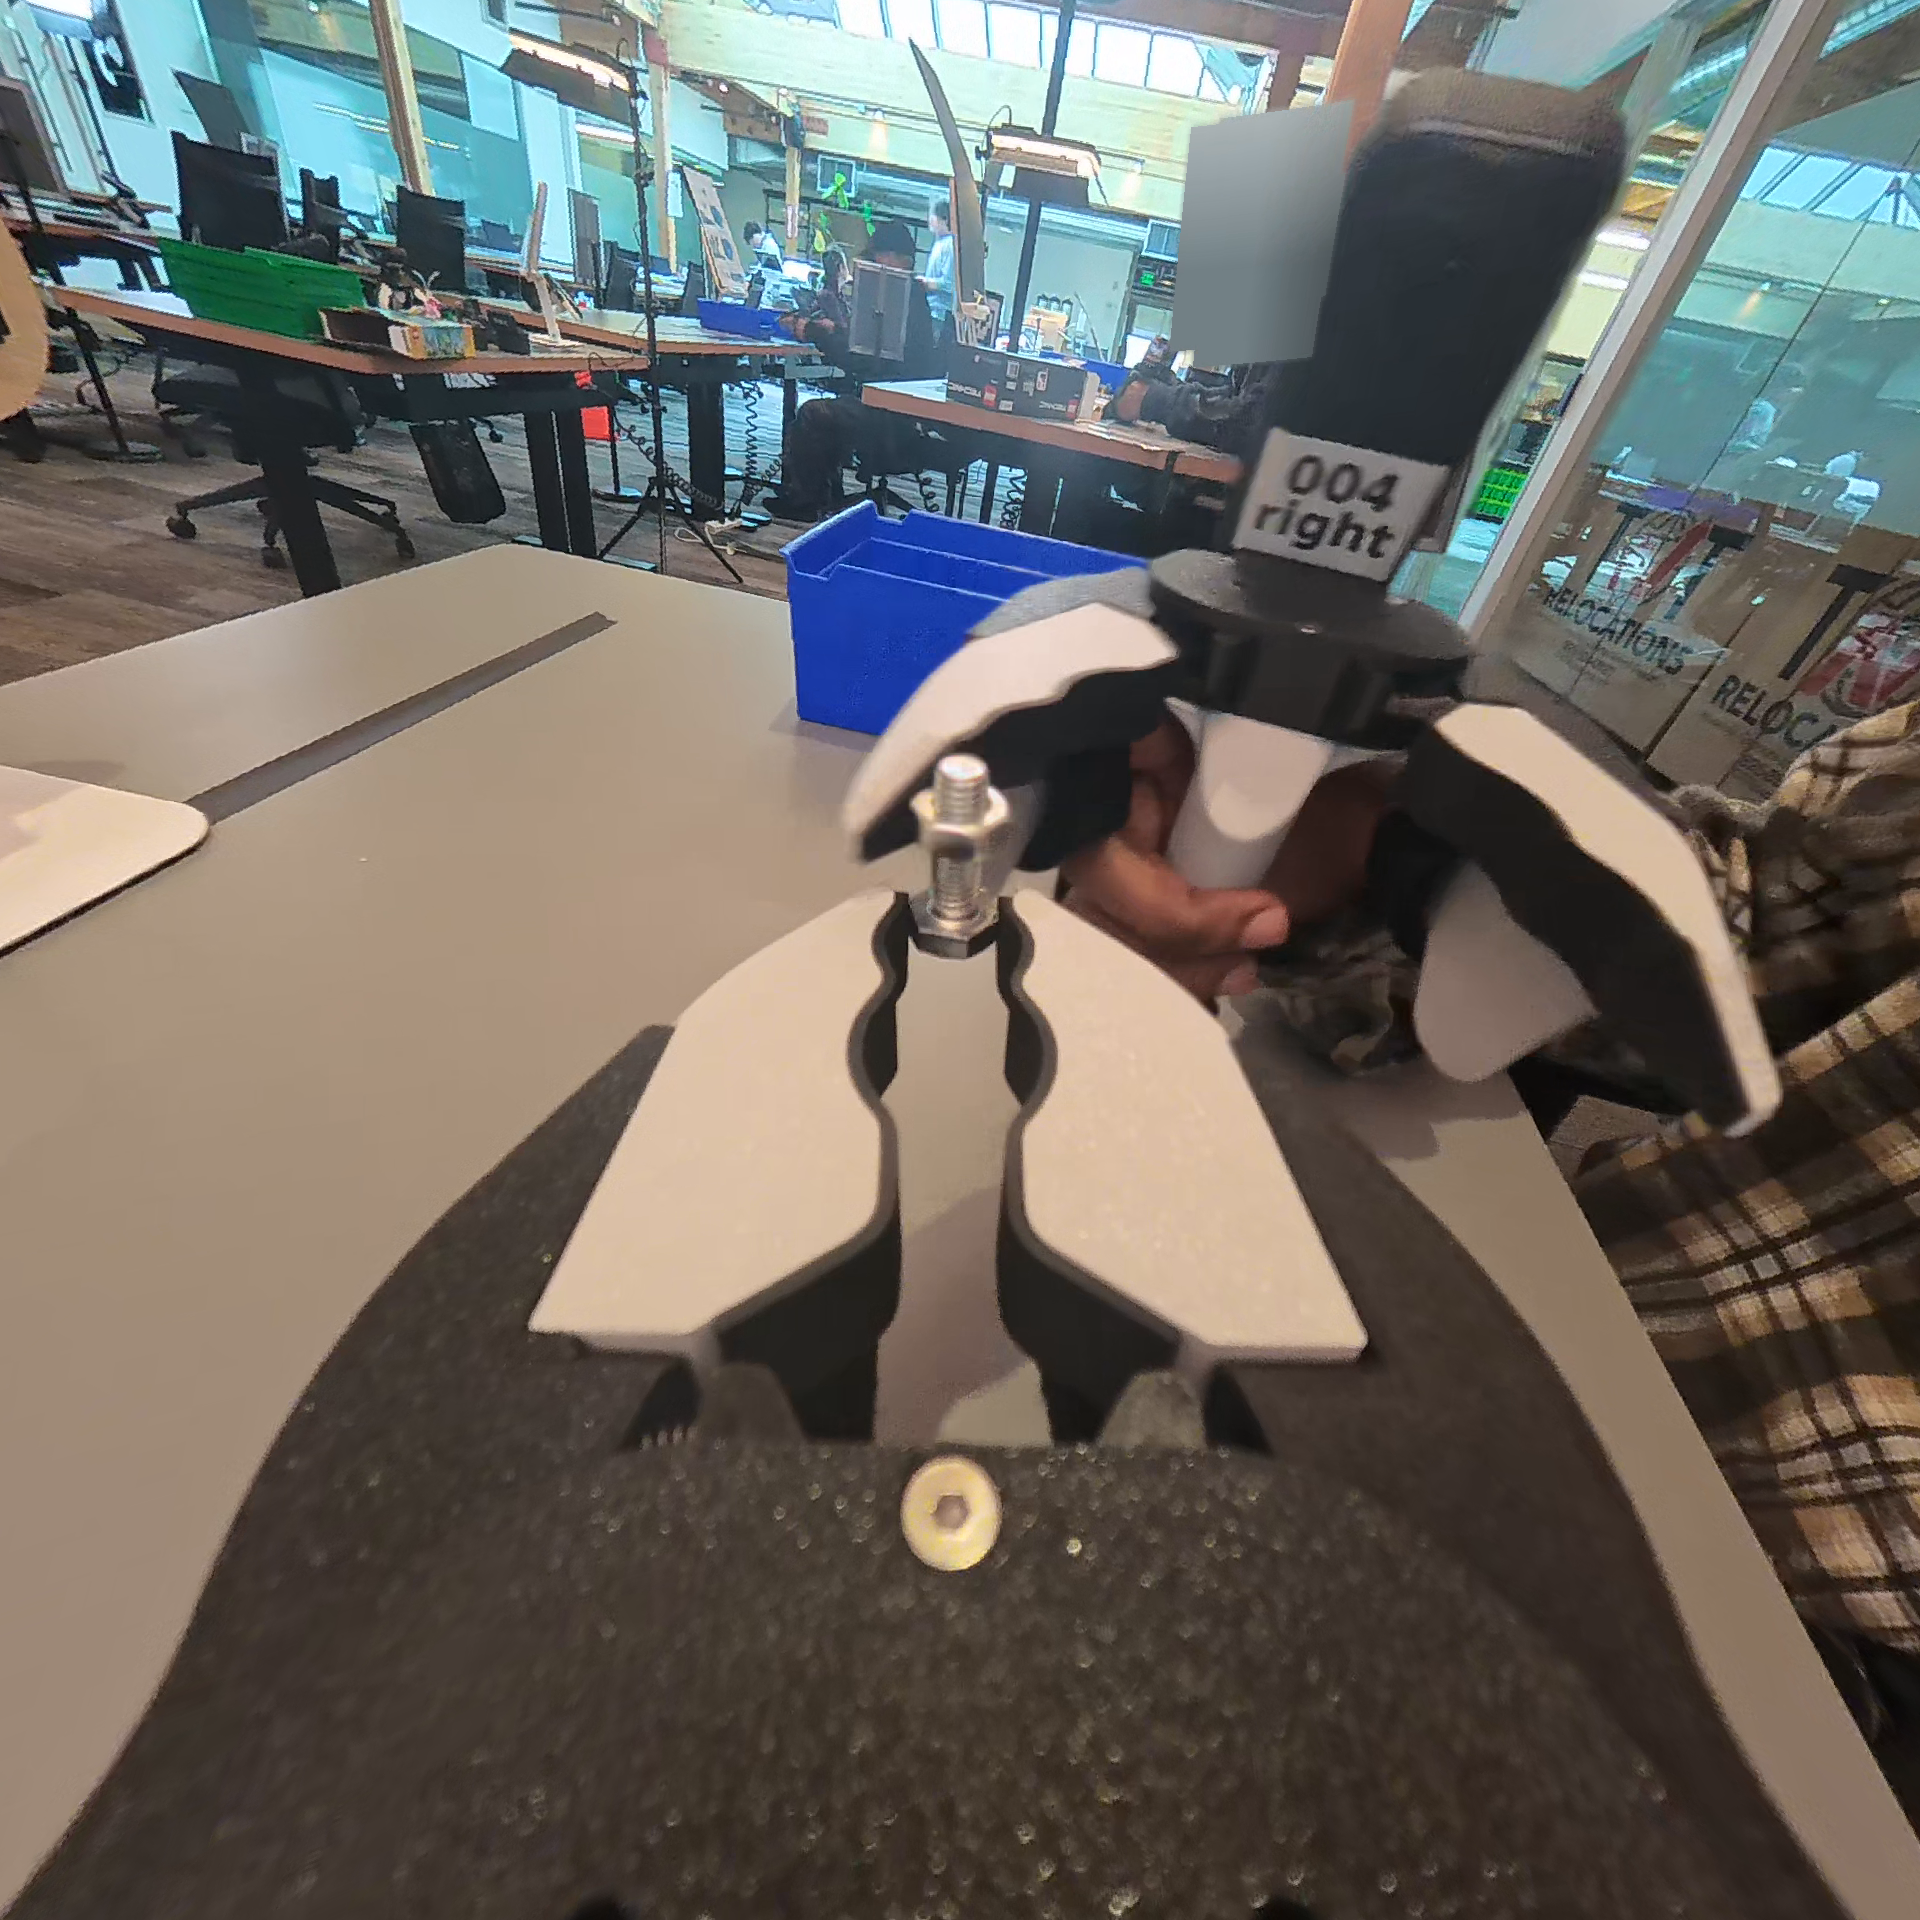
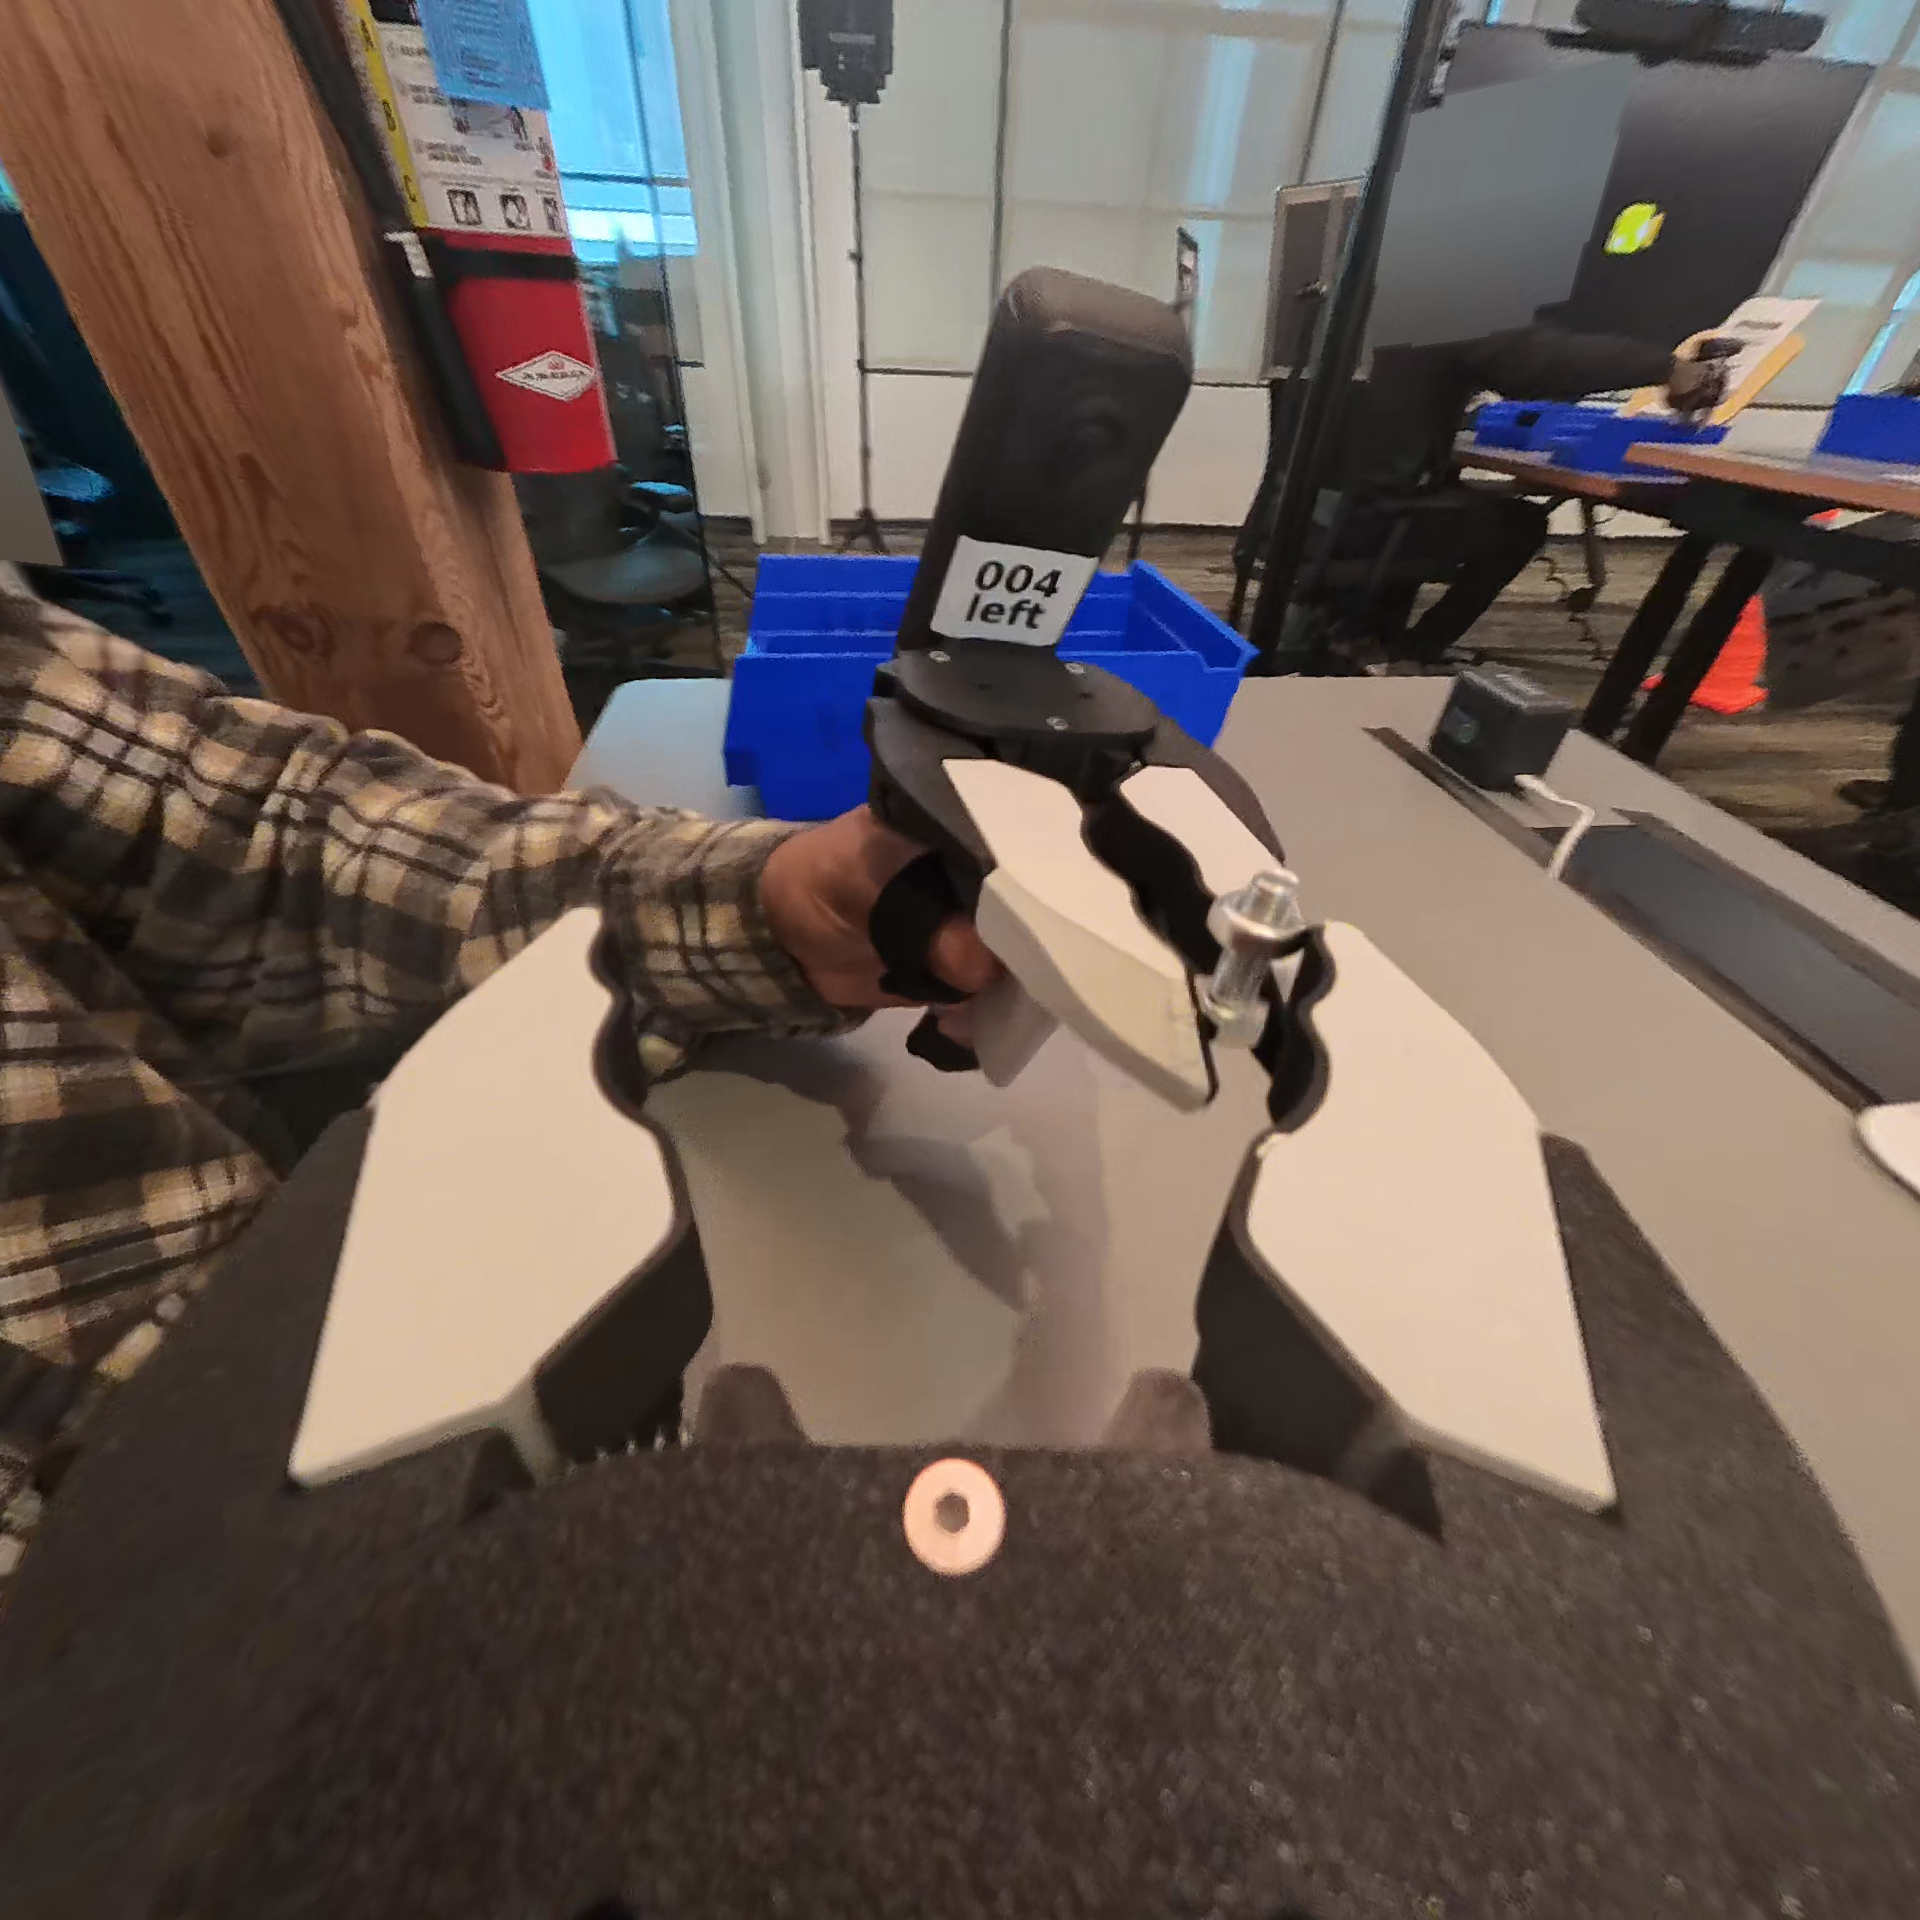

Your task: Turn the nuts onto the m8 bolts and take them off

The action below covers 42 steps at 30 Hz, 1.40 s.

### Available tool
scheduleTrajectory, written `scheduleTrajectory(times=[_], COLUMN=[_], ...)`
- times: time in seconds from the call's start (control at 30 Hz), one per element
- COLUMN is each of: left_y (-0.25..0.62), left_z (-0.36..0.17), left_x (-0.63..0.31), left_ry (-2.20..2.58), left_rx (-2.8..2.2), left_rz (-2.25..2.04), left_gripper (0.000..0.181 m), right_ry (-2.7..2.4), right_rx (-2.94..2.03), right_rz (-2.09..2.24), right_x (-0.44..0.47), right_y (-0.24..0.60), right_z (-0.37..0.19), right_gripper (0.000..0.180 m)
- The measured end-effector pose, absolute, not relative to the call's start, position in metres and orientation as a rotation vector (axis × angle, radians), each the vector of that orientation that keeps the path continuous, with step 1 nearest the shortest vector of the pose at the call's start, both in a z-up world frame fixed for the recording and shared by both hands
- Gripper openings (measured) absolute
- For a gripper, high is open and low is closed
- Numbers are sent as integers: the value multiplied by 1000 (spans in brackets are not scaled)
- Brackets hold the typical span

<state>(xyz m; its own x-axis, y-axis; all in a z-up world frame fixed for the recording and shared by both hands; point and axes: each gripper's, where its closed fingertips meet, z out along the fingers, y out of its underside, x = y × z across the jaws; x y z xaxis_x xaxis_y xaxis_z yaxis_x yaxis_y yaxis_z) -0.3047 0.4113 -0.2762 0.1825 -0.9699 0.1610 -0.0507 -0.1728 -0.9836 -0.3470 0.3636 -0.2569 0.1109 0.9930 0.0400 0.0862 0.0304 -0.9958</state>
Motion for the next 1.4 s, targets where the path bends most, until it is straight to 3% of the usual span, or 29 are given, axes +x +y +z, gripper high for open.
scheduleTrajectory(times=[0.1,0.77,0.9,1.13,1.33,1.4], left_y=[414,411,412,411,411,408], left_z=[-276,-272,-271,-270,-270,-271], left_x=[-308,-305,-308,-306,-307,-305], left_ry=[1028,1031,1023,1026,1026,1040], left_rx=[-1468,-1456,-1459,-1453,-1456,-1452], left_rz=[-1162,-1171,-1176,-1169,-1175,-1168], left_gripper=[16,15,16,15,16,15], right_ry=[-1171,-1190,-1148,-1192,-1129,-1094], right_rx=[-1273,-1295,-1263,-1286,-1256,-1250], right_rz=[1018,1054,1026,1034,994,1015], right_x=[-335,-353,-343,-356,-335,-331], right_y=[363,362,364,364,371,381], right_z=[-250,-254,-242,-251,-237,-228], right_gripper=[112,125,118,126,106,86])
